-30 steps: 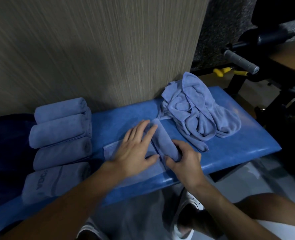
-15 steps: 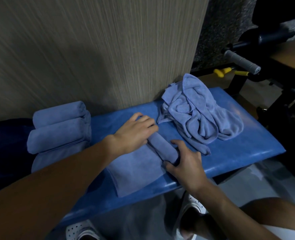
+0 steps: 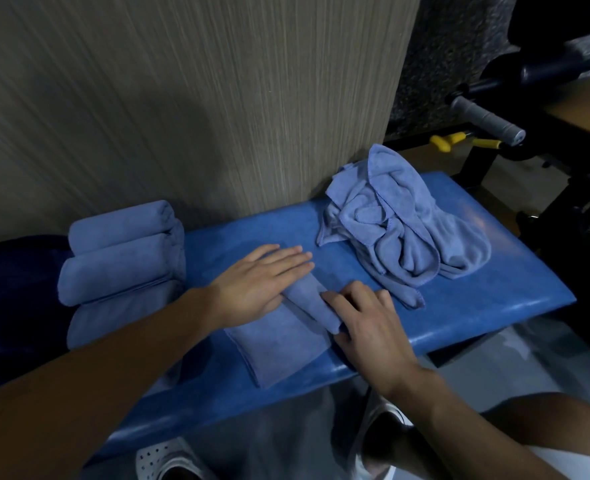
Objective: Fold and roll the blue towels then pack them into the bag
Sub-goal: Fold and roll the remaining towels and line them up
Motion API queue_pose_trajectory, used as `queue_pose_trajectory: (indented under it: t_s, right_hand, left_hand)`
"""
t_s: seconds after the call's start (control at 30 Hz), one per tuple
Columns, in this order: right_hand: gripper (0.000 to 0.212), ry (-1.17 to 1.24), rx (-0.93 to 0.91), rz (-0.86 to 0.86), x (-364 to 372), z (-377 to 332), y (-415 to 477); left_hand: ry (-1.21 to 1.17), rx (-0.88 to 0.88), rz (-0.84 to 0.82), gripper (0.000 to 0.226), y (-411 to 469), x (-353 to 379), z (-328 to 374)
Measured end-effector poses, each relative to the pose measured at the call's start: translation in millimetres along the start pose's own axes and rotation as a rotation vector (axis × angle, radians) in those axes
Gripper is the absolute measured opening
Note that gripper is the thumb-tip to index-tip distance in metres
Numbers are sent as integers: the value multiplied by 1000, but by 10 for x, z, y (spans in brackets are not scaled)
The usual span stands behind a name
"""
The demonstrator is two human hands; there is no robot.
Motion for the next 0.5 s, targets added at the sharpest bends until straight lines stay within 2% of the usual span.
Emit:
queue_pose_trajectory:
  t_s: [0.2,0.3,0.37,0.5]
  right_hand:
    - [63,-54,-62,-47,3,-64,-22]
    - [68,-95,-77,-93,4,-83,-57]
    - [72,-126,-103,-108,15,-76,-79]
    - [63,-55,-104,-74,23,-81,-109]
  left_hand:
    - [1,-5,5,82,-36,66,63]
    - [-41,-7,-49,71,-109,86,114]
    - [-96,-65,-100,69,-171,71,171]
    - [-173,-287,-46,66,-275,57,360]
Point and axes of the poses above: each hand's wrist, its own y-axis towards the middle knuckle, its own x-axis out of the palm, z = x × y, the point moved 2 cm from there along y, towards the middle knuckle, and after that the axes turned 12 degrees about y, right-handed, at the moved point
